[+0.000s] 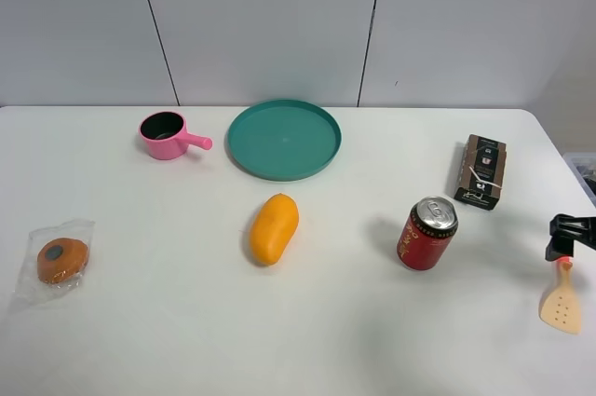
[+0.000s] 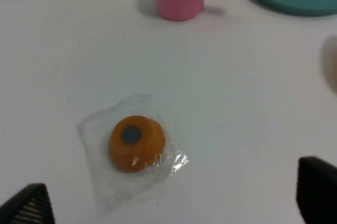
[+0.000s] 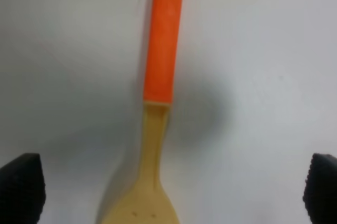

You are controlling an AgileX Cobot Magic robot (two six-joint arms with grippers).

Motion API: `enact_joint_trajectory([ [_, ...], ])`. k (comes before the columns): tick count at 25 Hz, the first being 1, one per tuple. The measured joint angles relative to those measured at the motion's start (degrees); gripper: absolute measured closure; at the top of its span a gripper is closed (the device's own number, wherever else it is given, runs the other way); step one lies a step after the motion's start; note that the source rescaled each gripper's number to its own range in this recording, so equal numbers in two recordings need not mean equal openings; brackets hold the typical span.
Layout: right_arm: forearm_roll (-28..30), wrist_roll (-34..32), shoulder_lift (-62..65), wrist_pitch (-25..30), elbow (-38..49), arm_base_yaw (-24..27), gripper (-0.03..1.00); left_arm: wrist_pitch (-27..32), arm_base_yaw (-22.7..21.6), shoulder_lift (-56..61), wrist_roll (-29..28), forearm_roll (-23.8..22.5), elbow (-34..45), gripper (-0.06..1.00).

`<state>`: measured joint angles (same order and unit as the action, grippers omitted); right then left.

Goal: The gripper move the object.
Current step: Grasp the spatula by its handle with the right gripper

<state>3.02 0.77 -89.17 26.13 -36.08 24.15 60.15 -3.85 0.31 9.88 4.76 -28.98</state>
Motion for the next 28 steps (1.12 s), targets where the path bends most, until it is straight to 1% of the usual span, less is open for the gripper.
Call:
enact_joint_trajectory([
  [6,-1.2,0.0,-5.5,-4.0,0.0,0.0,-0.03,0.0,0.0,0.0,0.0,0.0,0.0,-0.06],
  [11,-2.0,0.0,-8.0,-5.8,0.1,0.0,-0.03,0.0,0.0,0.0,0.0,0.0,0.0,-0.06],
  [23,-2.2,0.0,-11.1,-7.5,0.1,0.0,-0.03,0.0,0.0,0.0,0.0,0.0,0.0,-0.06],
  [28,-3.0,0.0,-11.8,-7.8,0.1,0.0,0.04,0.0,0.0,0.0,0.0,0.0,0.0,-0.06],
])
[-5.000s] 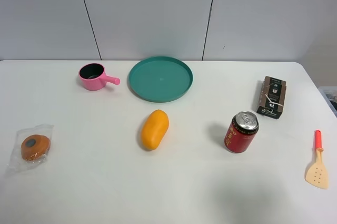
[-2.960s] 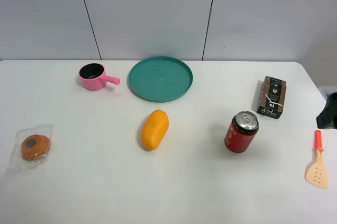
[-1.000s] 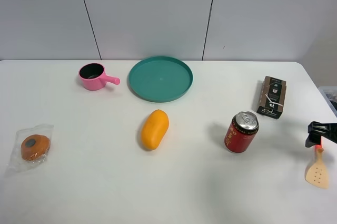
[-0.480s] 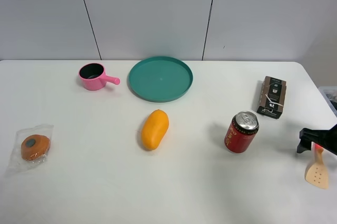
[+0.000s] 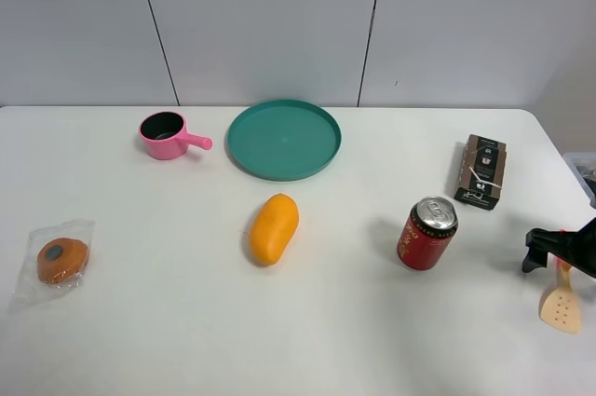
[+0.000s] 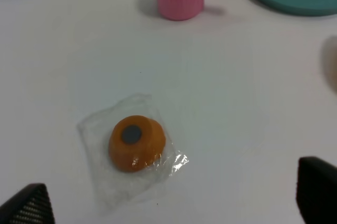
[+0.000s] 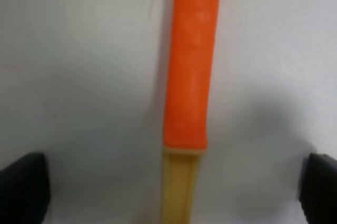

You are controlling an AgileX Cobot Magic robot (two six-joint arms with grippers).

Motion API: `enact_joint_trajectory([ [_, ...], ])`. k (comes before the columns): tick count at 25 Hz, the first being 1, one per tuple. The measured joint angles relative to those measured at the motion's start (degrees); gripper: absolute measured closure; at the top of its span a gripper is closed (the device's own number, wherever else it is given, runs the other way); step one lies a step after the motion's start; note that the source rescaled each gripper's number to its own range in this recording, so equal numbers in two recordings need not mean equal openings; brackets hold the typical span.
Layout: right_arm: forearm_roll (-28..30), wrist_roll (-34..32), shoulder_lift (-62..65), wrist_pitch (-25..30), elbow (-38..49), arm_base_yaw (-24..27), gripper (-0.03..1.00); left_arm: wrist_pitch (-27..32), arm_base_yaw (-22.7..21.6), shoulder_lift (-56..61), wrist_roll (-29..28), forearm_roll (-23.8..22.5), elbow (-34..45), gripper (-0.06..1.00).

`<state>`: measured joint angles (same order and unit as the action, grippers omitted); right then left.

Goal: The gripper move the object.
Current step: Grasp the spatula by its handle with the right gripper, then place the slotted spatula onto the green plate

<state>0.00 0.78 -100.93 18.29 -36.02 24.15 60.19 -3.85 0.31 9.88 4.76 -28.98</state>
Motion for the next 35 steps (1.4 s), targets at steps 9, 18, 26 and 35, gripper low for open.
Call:
enact_joint_trajectory([
  [9,0.0,0.0,-0.2,-0.5,-0.1,0.0,0.43,0.0,0.0,0.0,0.0,0.0,0.0,-0.06],
  [18,-0.6,-0.1,1.0,3.4,-0.2,0.0,0.97,0.0,0.0,0.0,0.0,0.0,0.0,-0.06],
  [26,0.0,-0.1,8.0,16.4,-7.1,0.0,0.97,0.0,0.0,0.0,0.0,0.0,0.0,-0.06],
  [35,-5.6,7.5,15.0,31.5,-15.5,-4.7,0.97,0.0,0.0,0.0,0.0,0.0,0.0,-0.06],
])
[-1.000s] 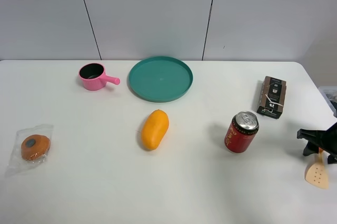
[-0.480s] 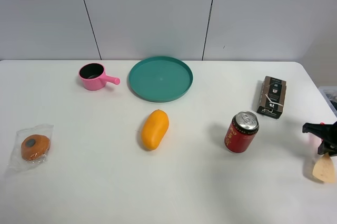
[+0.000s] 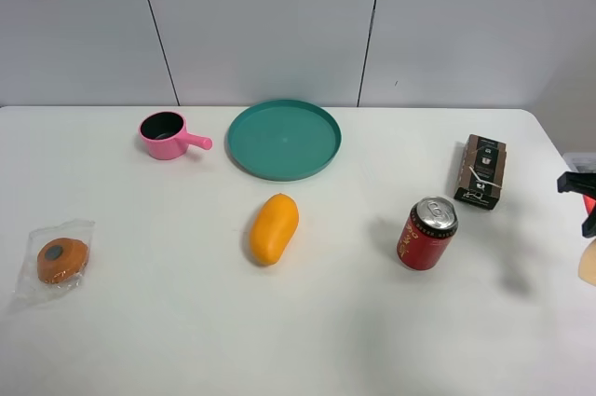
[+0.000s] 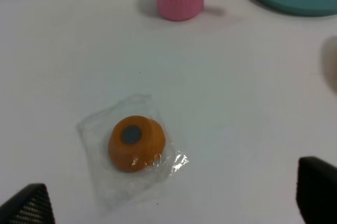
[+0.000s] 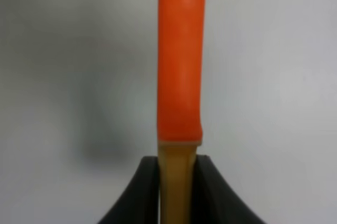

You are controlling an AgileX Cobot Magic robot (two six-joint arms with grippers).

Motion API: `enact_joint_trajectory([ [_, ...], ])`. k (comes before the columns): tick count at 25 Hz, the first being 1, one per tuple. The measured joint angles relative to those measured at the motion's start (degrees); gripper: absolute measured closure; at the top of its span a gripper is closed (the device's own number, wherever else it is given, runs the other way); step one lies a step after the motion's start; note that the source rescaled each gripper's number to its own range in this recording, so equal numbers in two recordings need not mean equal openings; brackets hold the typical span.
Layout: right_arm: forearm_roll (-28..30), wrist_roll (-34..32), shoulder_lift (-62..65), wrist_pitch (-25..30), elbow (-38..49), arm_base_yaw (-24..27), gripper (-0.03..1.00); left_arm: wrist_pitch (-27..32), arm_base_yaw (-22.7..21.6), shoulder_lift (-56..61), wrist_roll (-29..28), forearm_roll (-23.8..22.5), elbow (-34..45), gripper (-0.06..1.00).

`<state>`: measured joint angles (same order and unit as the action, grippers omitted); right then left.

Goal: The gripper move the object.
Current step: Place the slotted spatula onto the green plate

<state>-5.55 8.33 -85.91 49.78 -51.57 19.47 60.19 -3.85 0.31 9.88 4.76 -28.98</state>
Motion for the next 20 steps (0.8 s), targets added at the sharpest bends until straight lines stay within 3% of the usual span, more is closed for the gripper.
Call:
enact_joint_trajectory([
  [4,-1.2,4.6,0.0,5.5,-6.7,-8.3,0.97,0.0,0.0,0.0,0.0,0.0,0.0,-0.06],
  [10,-1.7,5.4,0.0,13.1,-21.7,-18.9,0.97,0.0,0.0,0.0,0.0,0.0,0.0,-0.06],
  [20,-1.8,4.8,-11.1,15.9,-43.5,-35.2,0.97,0.0,0.0,0.0,0.0,0.0,0.0,-0.06],
])
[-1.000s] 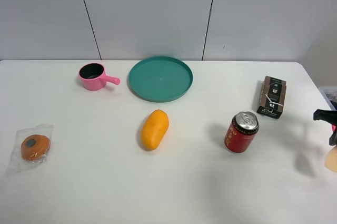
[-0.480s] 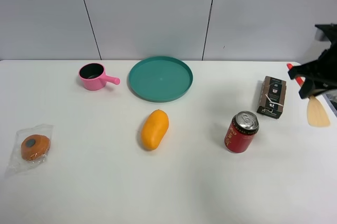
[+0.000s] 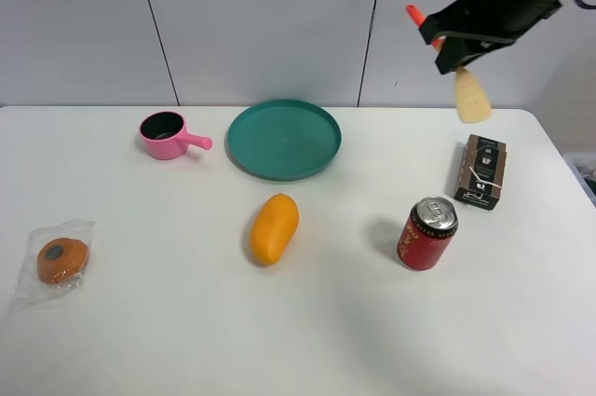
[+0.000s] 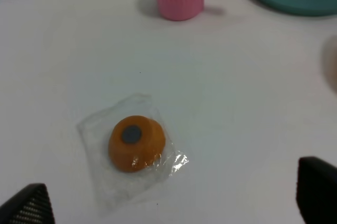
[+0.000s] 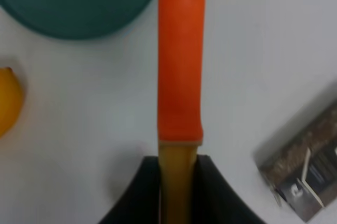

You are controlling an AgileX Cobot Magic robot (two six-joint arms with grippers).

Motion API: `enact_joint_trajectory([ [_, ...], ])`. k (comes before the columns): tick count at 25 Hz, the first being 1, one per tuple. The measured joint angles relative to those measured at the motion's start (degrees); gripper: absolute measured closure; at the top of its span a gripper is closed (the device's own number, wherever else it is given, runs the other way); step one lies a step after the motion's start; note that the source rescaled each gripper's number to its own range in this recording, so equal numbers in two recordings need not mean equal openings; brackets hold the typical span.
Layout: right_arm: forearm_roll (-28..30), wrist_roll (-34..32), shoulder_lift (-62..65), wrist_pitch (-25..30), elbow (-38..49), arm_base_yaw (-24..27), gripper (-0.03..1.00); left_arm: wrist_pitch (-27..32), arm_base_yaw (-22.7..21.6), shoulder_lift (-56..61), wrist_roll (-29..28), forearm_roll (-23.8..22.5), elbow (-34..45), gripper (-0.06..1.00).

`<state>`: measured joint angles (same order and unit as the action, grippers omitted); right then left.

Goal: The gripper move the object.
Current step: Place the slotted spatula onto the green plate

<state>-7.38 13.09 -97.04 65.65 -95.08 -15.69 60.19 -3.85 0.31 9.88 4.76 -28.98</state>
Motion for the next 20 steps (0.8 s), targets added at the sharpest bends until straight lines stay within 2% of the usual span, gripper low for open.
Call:
enact_joint_trajectory([
  [9,0.1,-0.9,-22.6,0.0,-22.0,-8.2,0.97,0.0,0.0,0.0,0.0,0.0,0.0,-0.06],
  [16,-0.1,-1.4,-39.7,-2.4,-36.4,-11.2,0.97,0.0,0.0,0.0,0.0,0.0,0.0,-0.06],
  [20,-0.1,-1.5,-46.0,-5.0,-40.0,-11.7,0.97,0.0,0.0,0.0,0.0,0.0,0.0,-0.06],
])
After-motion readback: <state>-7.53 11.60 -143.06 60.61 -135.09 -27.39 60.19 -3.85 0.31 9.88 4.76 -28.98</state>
